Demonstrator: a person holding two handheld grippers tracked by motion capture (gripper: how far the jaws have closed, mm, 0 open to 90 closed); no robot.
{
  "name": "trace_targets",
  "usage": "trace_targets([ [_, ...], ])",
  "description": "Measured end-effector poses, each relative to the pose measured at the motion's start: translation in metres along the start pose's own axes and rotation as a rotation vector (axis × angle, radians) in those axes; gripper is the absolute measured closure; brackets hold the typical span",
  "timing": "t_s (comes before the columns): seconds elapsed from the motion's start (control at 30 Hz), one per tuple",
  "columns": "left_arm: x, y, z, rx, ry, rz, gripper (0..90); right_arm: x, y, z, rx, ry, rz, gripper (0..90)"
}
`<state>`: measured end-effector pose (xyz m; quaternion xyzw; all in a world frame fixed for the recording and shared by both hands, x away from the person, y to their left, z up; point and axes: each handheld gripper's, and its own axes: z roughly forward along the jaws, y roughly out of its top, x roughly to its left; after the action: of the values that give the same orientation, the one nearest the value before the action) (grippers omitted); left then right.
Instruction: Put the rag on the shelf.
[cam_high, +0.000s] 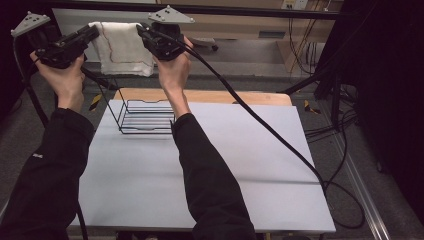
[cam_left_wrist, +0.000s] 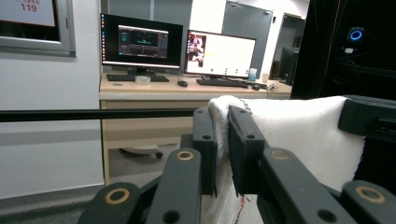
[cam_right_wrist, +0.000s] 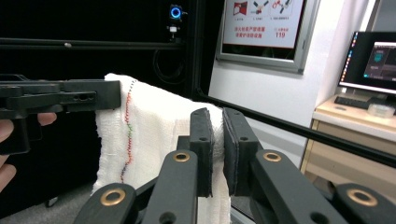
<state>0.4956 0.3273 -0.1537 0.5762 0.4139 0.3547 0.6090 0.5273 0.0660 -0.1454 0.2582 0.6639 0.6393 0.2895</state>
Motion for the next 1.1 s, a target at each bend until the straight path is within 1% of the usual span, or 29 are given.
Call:
trace_targets([
  [0.13,0.005,-0.005,0.008,0.019,0.005,-0.012,81.4,-0.004,-0.006,0.008,0.018,-0.005,0.004,83.4],
  [0.23,0.008,-0.009,0.011,0.028,0.008,-0.006,81.3,-0.007,-0.010,0.014,0.036,-0.011,-0.002,83.3],
  [0.33,0.011,-0.012,0.015,0.042,0.013,-0.002,81.3,-0.009,-0.015,0.019,0.044,-0.010,0.009,83.3],
  [0.43,0.013,-0.017,0.019,0.047,0.010,-0.011,81.4,-0.010,-0.018,0.022,0.057,-0.016,0.000,83.3],
  [0.5,0.015,-0.021,0.022,0.060,0.009,-0.015,81.3,-0.012,-0.021,0.024,0.065,-0.017,0.001,83.3],
  [0.6,0.016,-0.026,0.024,0.071,0.010,-0.009,81.4,-0.014,-0.023,0.026,0.080,-0.023,-0.008,83.3],
  [0.73,0.016,-0.033,0.024,0.085,0.011,-0.010,81.3,-0.013,-0.028,0.028,0.097,-0.026,-0.012,83.3],
  [0.8,0.017,-0.037,0.024,0.098,0.014,-0.006,81.3,-0.012,-0.031,0.029,0.110,-0.027,-0.027,83.3],
  [0.87,0.019,-0.041,0.022,0.102,0.015,-0.011,81.4,-0.010,-0.034,0.030,0.119,-0.023,-0.035,83.3],
  [0.97,0.021,-0.046,0.020,0.107,0.009,-0.012,81.3,-0.010,-0.039,0.029,0.120,-0.015,-0.014,83.2],
  [1.1,0.019,-0.052,0.021,0.123,0.013,0.008,81.3,-0.010,-0.044,0.027,0.140,-0.011,-0.020,83.2],
])
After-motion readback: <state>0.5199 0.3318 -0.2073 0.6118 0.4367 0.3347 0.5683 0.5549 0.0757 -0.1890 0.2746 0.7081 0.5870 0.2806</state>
